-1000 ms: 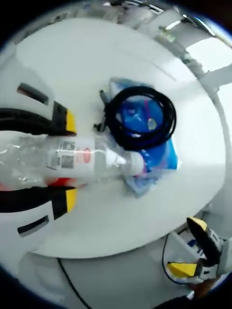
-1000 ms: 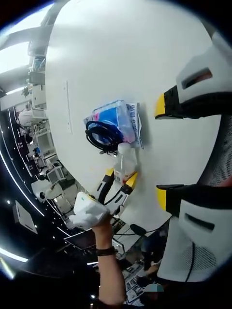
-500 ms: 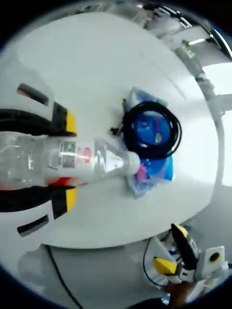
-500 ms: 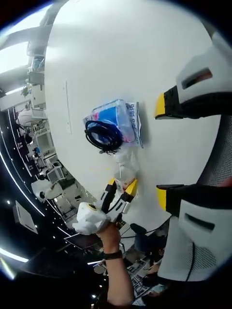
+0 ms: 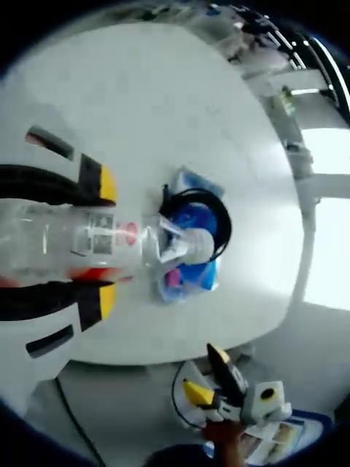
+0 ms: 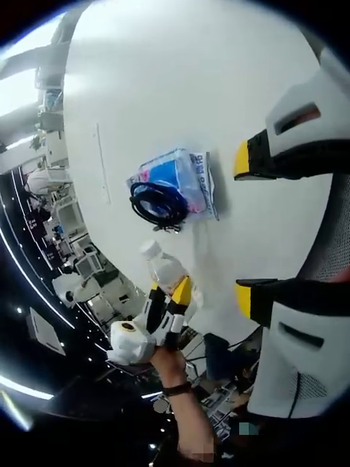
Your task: Arrange the tabletop items into an orderly group along one side of the table until the central work area is clear of visible clutter.
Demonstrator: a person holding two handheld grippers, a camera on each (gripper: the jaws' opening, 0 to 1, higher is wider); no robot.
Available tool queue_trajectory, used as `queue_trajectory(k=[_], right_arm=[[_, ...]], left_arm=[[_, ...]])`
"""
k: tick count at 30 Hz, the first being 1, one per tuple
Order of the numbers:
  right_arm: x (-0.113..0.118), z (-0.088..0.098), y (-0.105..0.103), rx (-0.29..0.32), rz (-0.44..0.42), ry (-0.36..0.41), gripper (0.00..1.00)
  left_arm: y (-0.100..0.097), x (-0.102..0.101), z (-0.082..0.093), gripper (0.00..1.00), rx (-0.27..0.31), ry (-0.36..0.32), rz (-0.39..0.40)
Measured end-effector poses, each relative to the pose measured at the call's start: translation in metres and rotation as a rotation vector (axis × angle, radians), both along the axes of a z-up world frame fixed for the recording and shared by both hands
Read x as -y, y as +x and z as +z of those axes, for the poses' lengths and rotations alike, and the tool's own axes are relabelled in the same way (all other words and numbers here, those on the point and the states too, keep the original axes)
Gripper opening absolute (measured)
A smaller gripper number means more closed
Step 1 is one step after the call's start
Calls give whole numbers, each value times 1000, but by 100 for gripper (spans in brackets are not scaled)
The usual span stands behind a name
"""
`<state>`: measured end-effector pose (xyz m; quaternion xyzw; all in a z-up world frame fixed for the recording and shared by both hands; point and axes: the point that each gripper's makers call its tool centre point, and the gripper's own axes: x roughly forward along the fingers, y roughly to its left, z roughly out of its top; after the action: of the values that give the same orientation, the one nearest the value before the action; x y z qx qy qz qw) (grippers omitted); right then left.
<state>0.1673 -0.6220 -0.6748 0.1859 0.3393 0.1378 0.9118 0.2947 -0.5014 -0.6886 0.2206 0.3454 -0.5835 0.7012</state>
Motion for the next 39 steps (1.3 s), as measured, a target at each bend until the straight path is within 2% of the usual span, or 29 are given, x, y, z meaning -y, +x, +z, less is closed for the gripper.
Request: queue_trajectory(k=[3, 9, 14, 19, 23, 27, 31, 39], right_arm=[[-3, 6, 10, 11, -5, 27, 54], [-18, 32, 44, 72, 17, 53, 54], [-29, 45, 60, 102, 37, 58, 54], [-31, 37, 51, 86, 55, 50, 54], [-23, 28, 40, 62, 42, 48, 54], [-12, 22, 28, 44, 21, 42, 54], [2, 16, 17, 30, -13, 38, 54], [19, 7, 0, 3, -53, 33, 54]], left_arm=[[0, 2, 5, 37, 8, -19, 9], [1, 1, 9, 37, 9, -49, 43], [16, 3, 22, 36, 6, -133, 149], [41, 2, 37, 36, 20, -223, 283], [61, -3, 45, 36, 26, -275, 371], [90, -14, 51, 36, 42, -318, 465], [117, -29, 52, 36, 66, -305, 510], [152, -54, 43, 36, 78, -271, 569]])
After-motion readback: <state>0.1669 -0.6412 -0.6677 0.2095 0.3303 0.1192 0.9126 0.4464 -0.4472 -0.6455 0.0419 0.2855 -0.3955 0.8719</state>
